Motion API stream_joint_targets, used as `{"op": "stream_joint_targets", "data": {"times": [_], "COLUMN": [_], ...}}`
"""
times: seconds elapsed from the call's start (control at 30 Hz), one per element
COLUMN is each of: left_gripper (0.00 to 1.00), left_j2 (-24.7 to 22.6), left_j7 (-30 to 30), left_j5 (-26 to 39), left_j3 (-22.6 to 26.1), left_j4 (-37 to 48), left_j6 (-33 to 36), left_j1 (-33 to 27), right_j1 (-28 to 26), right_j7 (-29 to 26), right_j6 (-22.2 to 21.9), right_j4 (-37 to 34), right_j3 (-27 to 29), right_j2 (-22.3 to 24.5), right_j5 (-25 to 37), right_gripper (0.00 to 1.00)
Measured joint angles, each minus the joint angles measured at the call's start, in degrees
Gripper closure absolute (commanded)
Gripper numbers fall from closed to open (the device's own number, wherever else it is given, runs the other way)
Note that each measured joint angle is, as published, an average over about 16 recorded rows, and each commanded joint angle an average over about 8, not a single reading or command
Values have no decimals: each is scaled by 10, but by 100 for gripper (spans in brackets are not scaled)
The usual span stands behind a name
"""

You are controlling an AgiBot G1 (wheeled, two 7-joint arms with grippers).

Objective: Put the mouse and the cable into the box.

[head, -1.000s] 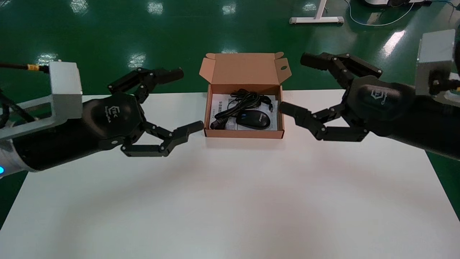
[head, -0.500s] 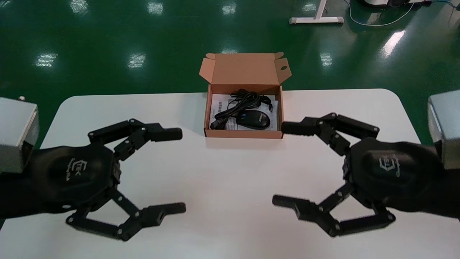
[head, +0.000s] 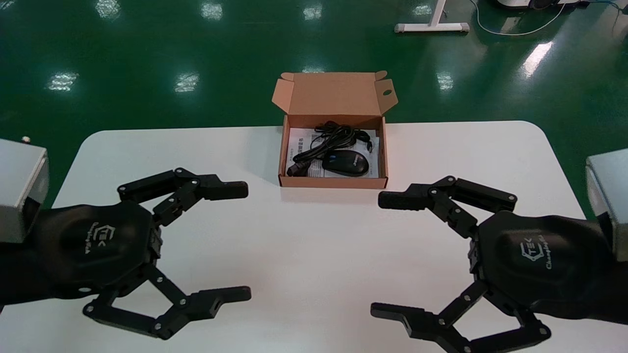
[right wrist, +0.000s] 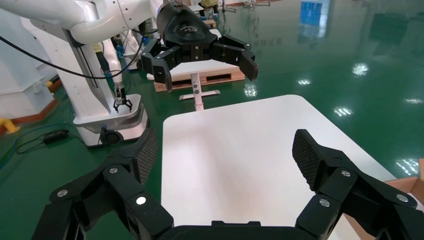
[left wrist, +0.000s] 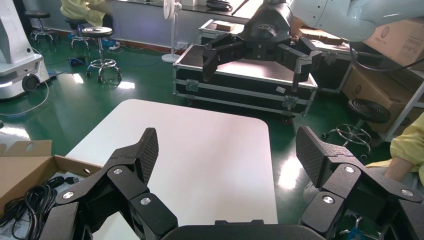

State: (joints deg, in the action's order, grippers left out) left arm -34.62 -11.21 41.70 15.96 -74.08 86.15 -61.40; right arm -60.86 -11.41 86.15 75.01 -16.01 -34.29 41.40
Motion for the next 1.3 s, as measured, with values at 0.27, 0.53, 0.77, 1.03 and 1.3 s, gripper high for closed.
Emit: {"op": "stream_joint_targets", "data": {"times": [0.27,0.53,0.77,1.03,1.3], "left_gripper": [0,0,0,0,0], "left_j2": [-2,-3,-3,-4,-4], "left_j7": [2,3,4,4,4], "left_j5": [0,1,1,1,1], "left_j3": [0,0,0,1,1], "left_j4": [3,4,4,5,5], "left_j6": [-2,-4,-4,-4,-5], "left_j1": [-1,-1,-1,-1,-2], "right_j1": [-3,-5,-6,-6,-7], "right_j7": [3,5,6,6,7], "right_j6": [-2,-4,-4,-4,-5], "right_j4": [-7,-11,-13,-14,-14], "right_j3": [0,0,0,0,0], "right_j2": [-4,-6,-6,-7,-7], "right_j5": [2,3,4,4,4], "right_gripper": [0,0,0,0,0]}}
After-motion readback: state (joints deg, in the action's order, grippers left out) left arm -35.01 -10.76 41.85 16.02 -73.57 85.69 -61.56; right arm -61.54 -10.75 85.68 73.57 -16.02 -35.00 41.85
